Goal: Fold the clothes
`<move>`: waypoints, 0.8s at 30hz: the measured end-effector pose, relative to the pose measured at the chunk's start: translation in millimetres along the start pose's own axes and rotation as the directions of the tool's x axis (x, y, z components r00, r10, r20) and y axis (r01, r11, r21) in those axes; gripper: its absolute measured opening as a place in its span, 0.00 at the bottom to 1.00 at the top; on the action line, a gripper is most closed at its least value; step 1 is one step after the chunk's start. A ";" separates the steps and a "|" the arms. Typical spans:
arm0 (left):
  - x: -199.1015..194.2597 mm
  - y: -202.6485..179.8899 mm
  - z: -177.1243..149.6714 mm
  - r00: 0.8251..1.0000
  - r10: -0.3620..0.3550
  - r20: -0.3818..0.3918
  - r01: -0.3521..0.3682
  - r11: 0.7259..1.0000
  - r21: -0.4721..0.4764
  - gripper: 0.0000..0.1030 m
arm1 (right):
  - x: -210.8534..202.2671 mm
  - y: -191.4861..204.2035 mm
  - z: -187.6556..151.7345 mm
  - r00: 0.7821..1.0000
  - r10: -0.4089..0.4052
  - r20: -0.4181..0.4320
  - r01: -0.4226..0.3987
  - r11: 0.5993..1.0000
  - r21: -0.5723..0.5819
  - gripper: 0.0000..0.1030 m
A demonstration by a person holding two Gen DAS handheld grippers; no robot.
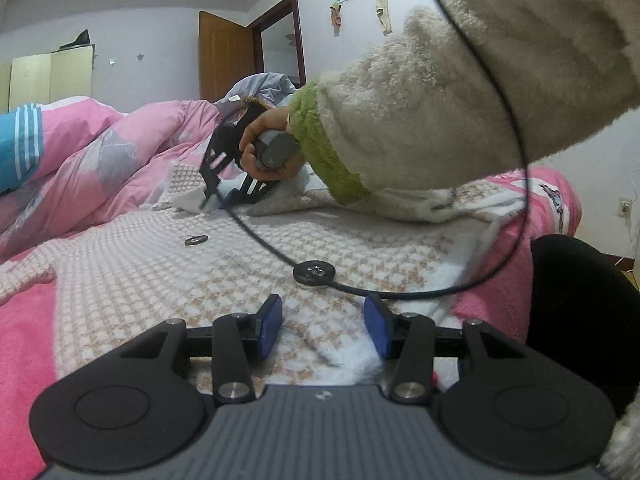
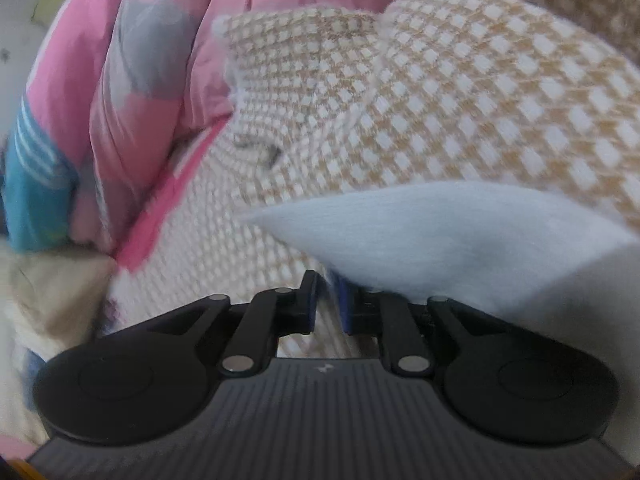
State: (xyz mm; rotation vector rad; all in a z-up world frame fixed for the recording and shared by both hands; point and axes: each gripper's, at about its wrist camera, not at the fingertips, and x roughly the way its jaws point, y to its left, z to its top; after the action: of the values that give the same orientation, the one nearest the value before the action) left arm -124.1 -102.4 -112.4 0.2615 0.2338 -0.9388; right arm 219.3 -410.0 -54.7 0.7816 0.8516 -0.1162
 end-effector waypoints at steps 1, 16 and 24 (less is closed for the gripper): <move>-0.2 0.4 -0.4 1.000 -0.002 0.002 0.002 1.000 -0.003 0.45 | 1.3 2.2 1.5 1.000 -0.006 -0.005 0.006 1.000 -0.006 0.24; 0.7 7.1 -4.5 0.999 -0.024 0.033 0.024 0.999 -0.025 0.46 | 14.3 29.6 13.8 0.986 -0.100 -0.135 0.088 0.992 -0.091 0.35; 2.8 10.6 -5.4 0.999 -0.033 0.041 0.035 0.999 -0.028 0.46 | 32.5 7.9 25.2 1.000 0.022 -0.010 -0.021 0.996 0.085 0.44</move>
State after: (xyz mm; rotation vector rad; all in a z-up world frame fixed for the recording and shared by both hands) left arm -114.3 -96.8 -117.1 0.2119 0.2147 -0.9727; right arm 260.1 -414.4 -63.2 0.8714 0.8523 -0.1294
